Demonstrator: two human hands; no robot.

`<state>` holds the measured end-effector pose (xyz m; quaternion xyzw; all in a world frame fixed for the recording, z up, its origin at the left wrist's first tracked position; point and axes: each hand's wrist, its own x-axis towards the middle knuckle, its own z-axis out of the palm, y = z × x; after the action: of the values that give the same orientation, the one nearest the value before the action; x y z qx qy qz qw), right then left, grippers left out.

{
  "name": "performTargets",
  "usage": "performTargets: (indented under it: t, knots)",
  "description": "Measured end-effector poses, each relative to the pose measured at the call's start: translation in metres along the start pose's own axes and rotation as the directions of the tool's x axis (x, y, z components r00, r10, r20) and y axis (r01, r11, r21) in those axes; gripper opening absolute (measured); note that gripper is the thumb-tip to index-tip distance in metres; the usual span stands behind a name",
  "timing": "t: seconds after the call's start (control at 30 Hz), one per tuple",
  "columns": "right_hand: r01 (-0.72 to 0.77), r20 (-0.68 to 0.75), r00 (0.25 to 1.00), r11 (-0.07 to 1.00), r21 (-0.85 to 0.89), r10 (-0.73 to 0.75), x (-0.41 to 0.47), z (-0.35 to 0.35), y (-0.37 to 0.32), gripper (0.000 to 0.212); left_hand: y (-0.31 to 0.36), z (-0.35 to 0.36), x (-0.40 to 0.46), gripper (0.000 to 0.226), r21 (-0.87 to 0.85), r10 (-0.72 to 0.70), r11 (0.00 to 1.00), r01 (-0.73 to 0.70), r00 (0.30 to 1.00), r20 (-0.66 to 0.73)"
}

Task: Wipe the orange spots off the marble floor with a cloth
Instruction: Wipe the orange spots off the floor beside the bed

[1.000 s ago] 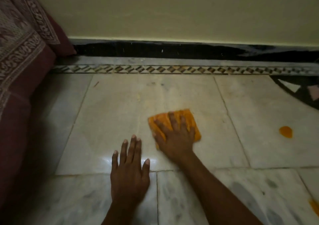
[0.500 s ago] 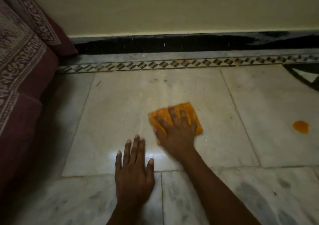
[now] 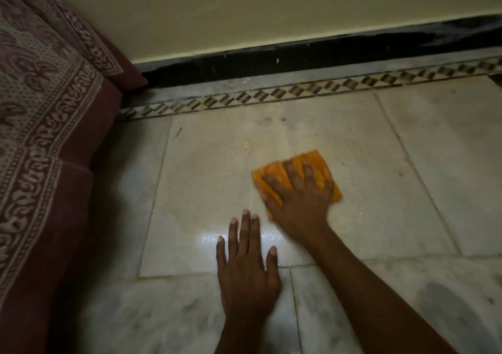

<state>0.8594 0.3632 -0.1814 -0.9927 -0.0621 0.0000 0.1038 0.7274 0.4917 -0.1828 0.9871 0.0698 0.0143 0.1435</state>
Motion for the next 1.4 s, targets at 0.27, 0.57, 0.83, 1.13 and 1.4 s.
performTargets:
  t: [0.27,0.57,0.83,1.13,1.4]
  knots:
    - [-0.496,0.005,0.867,0.864,0.089,0.498,0.019,-0.026,0.080,0.064,-0.001,0.003,0.002,0.069,-0.001,0.009,1.000,-0.009,1.000,0.007]
    - [-0.011,-0.045,0.999,1.000,-0.025,0.010,-0.083,-0.015,0.053,0.055,-0.002,0.001,0.002,0.070,-0.004,0.002,1.000,-0.002,1.000,-0.011]
    - [-0.448,0.054,0.894,0.891,0.072,0.445,0.008,-0.028,0.077,0.064,0.001,0.000,0.000,0.072,-0.021,0.011,1.000,-0.011,0.999,-0.030]
    - [-0.226,-0.088,0.971,0.973,-0.051,0.221,-0.125,-0.029,0.122,0.061,0.000,-0.004,-0.001,0.073,-0.046,0.019,0.999,-0.020,1.000,-0.021]
    - [-0.169,0.098,0.981,0.986,-0.002,0.168,-0.014,-0.029,0.078,0.061,-0.001,0.000,-0.002,0.072,-0.061,0.022,0.998,-0.024,0.999,-0.024]
